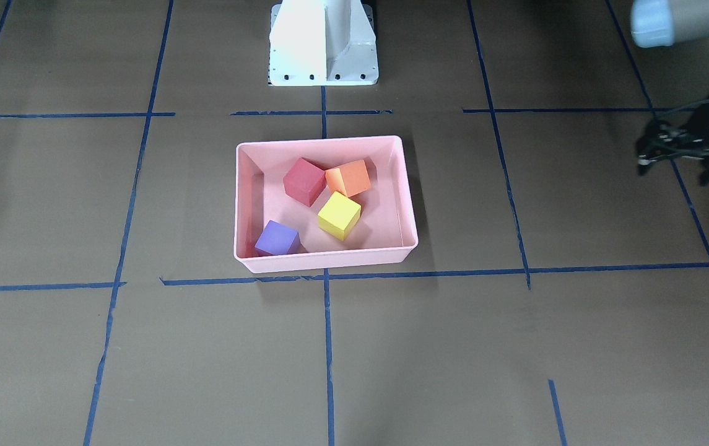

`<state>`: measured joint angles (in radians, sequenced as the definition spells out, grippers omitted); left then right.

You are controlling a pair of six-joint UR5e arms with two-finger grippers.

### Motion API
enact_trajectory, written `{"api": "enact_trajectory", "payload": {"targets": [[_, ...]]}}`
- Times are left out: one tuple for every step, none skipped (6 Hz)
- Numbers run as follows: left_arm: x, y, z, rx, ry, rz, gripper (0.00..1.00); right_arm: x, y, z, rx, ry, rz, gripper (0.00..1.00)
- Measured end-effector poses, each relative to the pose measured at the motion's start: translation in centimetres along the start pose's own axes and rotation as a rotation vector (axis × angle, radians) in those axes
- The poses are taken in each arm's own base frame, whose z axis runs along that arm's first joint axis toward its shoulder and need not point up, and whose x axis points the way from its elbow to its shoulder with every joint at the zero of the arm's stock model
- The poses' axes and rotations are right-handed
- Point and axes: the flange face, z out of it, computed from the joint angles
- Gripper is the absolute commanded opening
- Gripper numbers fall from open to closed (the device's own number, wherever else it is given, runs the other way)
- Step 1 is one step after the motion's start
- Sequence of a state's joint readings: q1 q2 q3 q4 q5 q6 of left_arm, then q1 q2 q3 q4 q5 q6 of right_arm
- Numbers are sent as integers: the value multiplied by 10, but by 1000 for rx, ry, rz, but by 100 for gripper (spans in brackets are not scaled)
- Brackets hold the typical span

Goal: Place blocks into pink bin with both arms

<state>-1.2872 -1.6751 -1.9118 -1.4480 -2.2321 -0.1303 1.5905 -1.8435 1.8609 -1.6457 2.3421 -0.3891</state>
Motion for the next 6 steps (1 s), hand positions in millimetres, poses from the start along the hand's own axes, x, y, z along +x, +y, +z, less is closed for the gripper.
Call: {"api": "enact_trajectory", "payload": {"targets": [[-77, 40, 1, -17, 45, -13, 100, 0, 0, 0, 2, -5, 6, 100], [-131, 83, 7, -30, 74, -44, 100, -1, -2, -2, 6, -5, 32, 99], [-168, 125, 17, -52, 85, -108, 100, -2, -3, -5, 15, -2, 76, 99], [-190, 158, 28, -74, 91, -169, 100, -1, -3, -9, 23, 3, 112, 100], [-202, 177, 35, -88, 94, -209, 100, 1, -2, -12, 30, 7, 137, 100], [-208, 185, 33, -84, 90, -226, 100, 1, -1, -13, 33, 8, 146, 100]]}}
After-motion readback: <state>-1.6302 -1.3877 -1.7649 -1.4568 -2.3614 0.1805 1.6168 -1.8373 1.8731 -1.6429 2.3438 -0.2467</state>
